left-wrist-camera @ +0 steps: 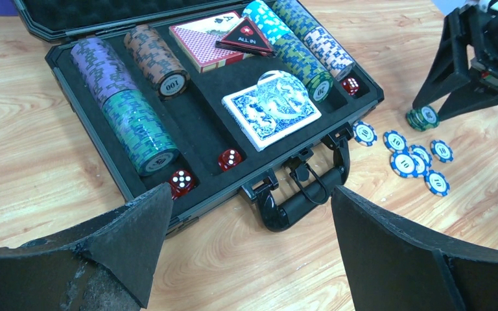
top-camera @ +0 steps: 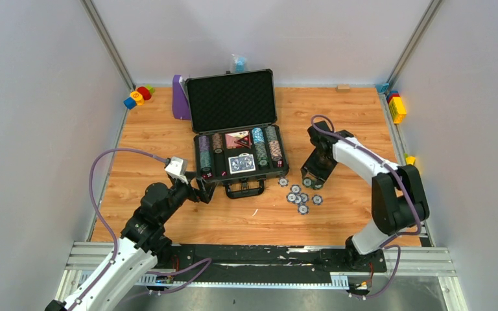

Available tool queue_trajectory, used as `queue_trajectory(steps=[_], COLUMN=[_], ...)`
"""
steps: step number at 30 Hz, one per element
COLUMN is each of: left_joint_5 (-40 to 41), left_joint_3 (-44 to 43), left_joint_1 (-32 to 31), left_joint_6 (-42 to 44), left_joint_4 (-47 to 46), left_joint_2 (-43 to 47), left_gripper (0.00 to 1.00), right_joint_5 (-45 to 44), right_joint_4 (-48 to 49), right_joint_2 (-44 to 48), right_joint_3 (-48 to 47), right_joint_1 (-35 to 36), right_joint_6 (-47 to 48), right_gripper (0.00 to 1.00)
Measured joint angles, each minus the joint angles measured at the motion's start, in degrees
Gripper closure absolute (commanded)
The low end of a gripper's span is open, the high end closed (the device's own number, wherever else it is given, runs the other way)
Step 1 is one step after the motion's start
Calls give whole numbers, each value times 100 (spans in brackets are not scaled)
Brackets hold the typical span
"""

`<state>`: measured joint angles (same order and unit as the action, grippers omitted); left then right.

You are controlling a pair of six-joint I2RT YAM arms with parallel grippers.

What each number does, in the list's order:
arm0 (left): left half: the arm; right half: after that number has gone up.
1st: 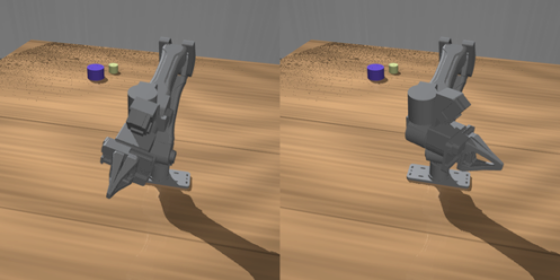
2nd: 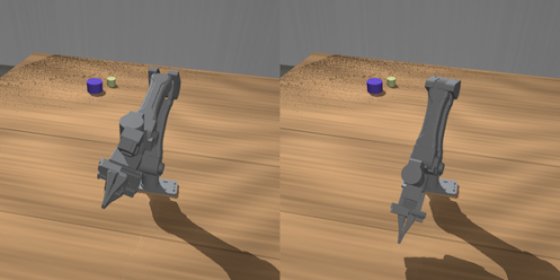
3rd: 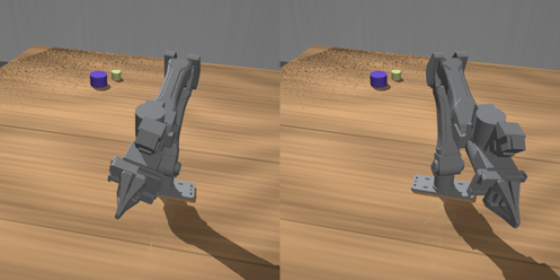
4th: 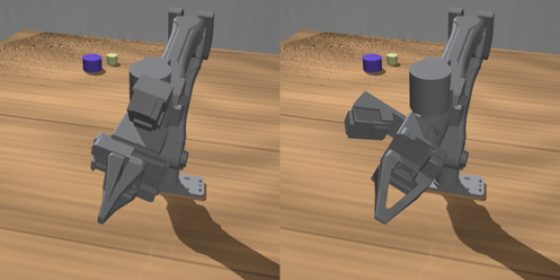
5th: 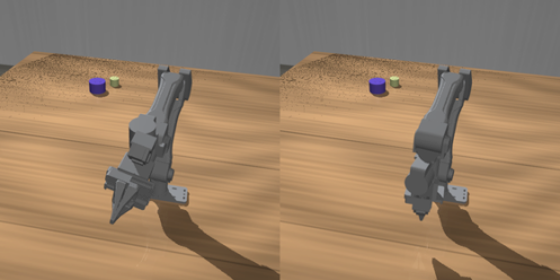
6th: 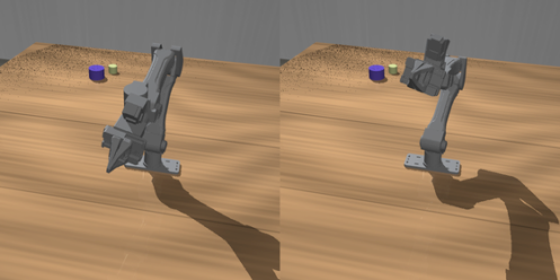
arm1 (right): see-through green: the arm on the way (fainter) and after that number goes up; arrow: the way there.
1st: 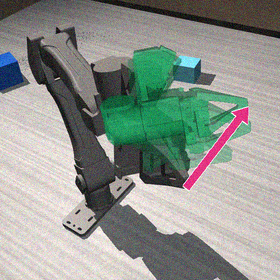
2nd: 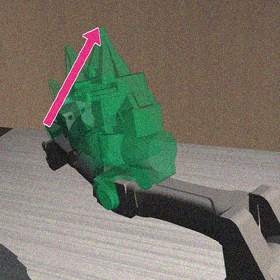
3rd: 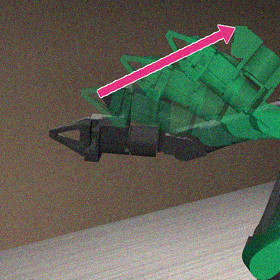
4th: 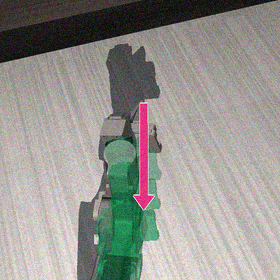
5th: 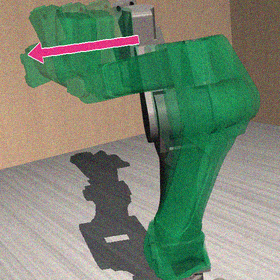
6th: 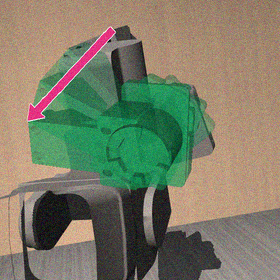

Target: Pack up texas hold em set

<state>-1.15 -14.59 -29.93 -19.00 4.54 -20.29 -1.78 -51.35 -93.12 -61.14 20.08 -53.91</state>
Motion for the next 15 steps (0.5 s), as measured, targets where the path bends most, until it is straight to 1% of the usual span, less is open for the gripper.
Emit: queue_trajectory(steps=[4,6,15], left_joint_5=[0,7,13], left_joint_3=[0,0,0], left_joint_1=[0,0,0], left_joint_6=[0,0,0], left_joint_4=[0,0,0], left_joint_2=[0,0,0], left_gripper=[0,0,0], right_joint_5=[-232,-341,-811], right_joint_4=[-7,17,732], right_joint_2=[350,457,713], right_joint_3=[0,0,-90], right_joint_1=[133,271,1204], right_joint_6=[28,39,240], right_gripper=[61,65,63])
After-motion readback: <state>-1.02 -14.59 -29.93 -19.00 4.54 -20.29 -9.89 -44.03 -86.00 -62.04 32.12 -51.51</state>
